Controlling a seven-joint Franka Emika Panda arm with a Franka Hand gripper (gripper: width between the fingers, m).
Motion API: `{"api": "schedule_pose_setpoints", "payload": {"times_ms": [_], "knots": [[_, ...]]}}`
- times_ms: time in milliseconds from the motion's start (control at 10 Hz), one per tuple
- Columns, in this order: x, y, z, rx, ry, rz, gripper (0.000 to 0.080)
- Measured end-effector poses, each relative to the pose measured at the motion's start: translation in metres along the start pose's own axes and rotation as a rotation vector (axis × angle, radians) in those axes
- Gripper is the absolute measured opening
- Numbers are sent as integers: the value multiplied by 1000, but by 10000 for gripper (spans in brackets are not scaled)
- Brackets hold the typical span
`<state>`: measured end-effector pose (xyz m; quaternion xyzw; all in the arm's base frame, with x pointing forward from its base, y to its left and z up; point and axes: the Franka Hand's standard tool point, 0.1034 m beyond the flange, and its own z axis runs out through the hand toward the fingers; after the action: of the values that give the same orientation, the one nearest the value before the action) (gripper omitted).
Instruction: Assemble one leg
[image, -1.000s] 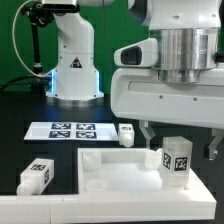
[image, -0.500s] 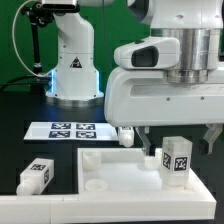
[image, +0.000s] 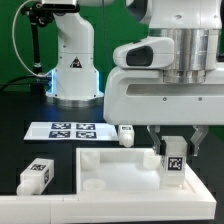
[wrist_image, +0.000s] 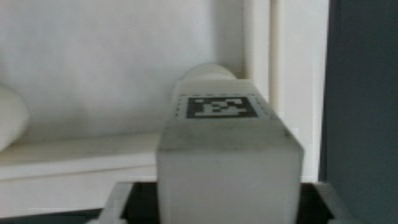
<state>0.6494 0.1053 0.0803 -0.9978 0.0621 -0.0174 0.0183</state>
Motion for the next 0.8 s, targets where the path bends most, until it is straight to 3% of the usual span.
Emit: {"api": "schedule_pose_setpoints", "payload": {"times_ms": [500,700,800], "knots": [[-4,1,2,-16,3,889,287],[-5,4,3,9,-15,1161,287],[-5,4,3,10,-18,1220,287]]}}
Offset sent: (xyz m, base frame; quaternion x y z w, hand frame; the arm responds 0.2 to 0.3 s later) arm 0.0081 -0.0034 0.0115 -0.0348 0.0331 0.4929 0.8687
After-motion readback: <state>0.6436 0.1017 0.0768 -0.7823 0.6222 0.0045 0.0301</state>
